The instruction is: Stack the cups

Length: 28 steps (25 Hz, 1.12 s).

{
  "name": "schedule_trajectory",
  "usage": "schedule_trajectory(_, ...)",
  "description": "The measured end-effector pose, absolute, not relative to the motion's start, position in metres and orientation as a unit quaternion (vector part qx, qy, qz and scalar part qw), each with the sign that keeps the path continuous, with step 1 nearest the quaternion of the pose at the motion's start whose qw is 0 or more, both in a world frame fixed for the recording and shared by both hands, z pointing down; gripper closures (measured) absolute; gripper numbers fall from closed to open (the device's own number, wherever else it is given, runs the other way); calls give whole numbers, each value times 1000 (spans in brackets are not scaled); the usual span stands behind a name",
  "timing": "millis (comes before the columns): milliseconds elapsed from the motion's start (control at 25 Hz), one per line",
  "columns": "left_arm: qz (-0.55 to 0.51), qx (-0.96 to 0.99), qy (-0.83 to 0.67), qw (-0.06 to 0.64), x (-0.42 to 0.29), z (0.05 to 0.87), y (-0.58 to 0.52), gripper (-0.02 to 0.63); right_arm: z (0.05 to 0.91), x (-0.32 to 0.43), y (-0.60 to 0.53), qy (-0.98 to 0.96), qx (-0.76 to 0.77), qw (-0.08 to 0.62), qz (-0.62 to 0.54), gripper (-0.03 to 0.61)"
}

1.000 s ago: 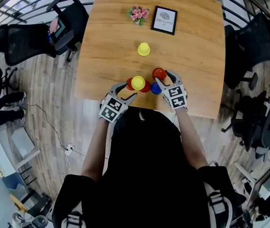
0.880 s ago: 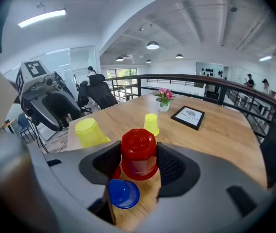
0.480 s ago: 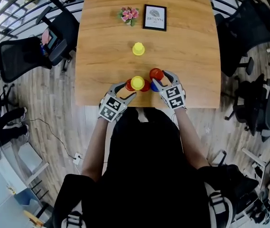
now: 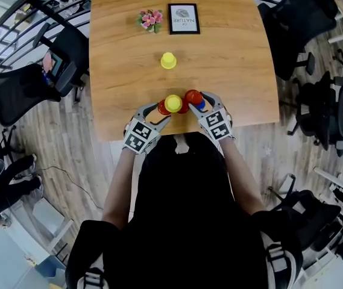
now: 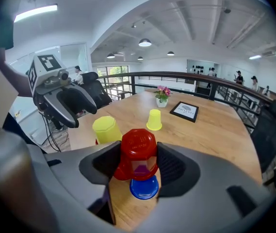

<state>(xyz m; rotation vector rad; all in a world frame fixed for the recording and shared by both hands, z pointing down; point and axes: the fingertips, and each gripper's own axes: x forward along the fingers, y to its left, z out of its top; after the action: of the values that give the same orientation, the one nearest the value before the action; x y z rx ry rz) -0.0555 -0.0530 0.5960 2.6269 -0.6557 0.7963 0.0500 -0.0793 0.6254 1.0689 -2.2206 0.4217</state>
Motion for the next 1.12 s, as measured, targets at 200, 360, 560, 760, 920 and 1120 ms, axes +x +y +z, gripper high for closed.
schedule_trajectory(200, 282, 924, -208, 155, -57, 598, -50, 354, 628, 42, -69, -838, 408, 325, 159, 334)
schedule_trajectory(360, 285, 925, -199, 152, -63, 600, -49, 354, 632, 38, -63, -833, 412, 334, 157, 334)
schedule_trajectory(560, 291, 926, -189, 151, -68, 601, -47, 354, 631, 39, -62, -828, 424, 332, 156, 325)
schedule_trajectory(760, 295, 927, -177, 146, -72, 602, -46, 354, 621, 43, -64, -827, 440, 315, 153, 282)
schedule_trajectory(920, 270, 937, -175, 135, -72, 591, -51, 354, 611, 40, -65, -832, 445, 287, 163, 276)
schedule_trajectory(1120, 225, 949, -172, 139, -75, 573, -60, 354, 591, 37, -68, -832, 458, 269, 159, 273)
